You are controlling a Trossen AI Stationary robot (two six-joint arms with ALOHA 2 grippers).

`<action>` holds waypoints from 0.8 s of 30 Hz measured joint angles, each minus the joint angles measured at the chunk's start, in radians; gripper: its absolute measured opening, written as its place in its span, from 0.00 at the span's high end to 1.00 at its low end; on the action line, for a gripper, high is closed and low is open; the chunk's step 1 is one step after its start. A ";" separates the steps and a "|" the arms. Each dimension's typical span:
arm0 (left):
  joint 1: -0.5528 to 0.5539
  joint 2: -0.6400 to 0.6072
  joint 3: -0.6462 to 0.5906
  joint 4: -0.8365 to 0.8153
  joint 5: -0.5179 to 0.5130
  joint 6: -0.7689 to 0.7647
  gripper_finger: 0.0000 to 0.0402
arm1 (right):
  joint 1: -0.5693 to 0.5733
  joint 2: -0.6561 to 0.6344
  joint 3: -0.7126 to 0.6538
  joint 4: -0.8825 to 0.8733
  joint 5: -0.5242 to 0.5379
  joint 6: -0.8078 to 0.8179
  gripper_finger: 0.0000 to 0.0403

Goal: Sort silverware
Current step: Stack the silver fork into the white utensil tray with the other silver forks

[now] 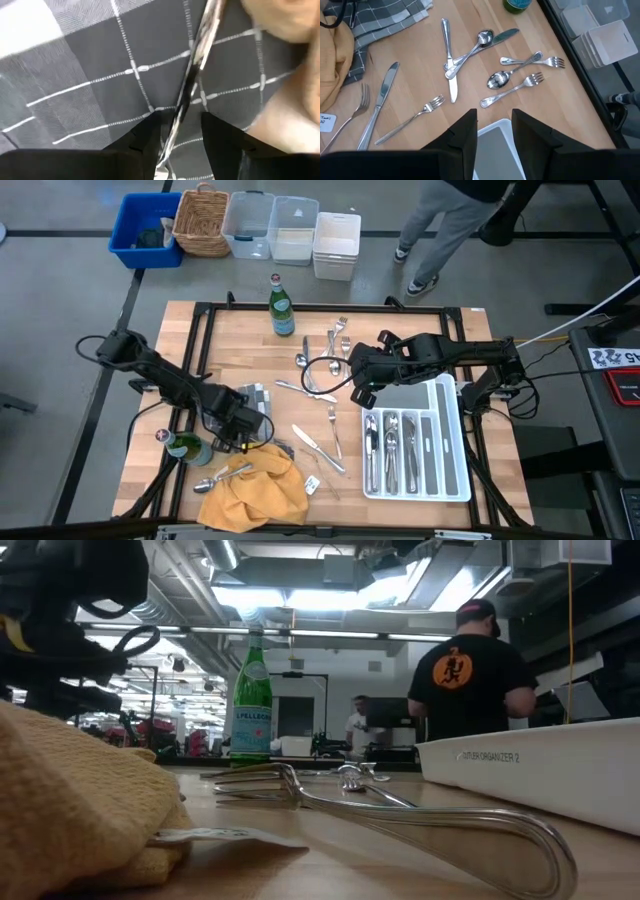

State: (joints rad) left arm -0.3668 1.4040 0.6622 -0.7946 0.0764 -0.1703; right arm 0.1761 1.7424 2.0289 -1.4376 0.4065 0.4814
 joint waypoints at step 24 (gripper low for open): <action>0.003 0.019 0.135 -0.124 -0.060 0.000 0.97 | 0.000 0.000 0.000 -0.002 0.000 -0.001 0.70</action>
State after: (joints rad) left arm -0.3637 1.4231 0.7967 -0.9187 0.0168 -0.1705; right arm 0.1761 1.7424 2.0289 -1.4391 0.4061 0.4805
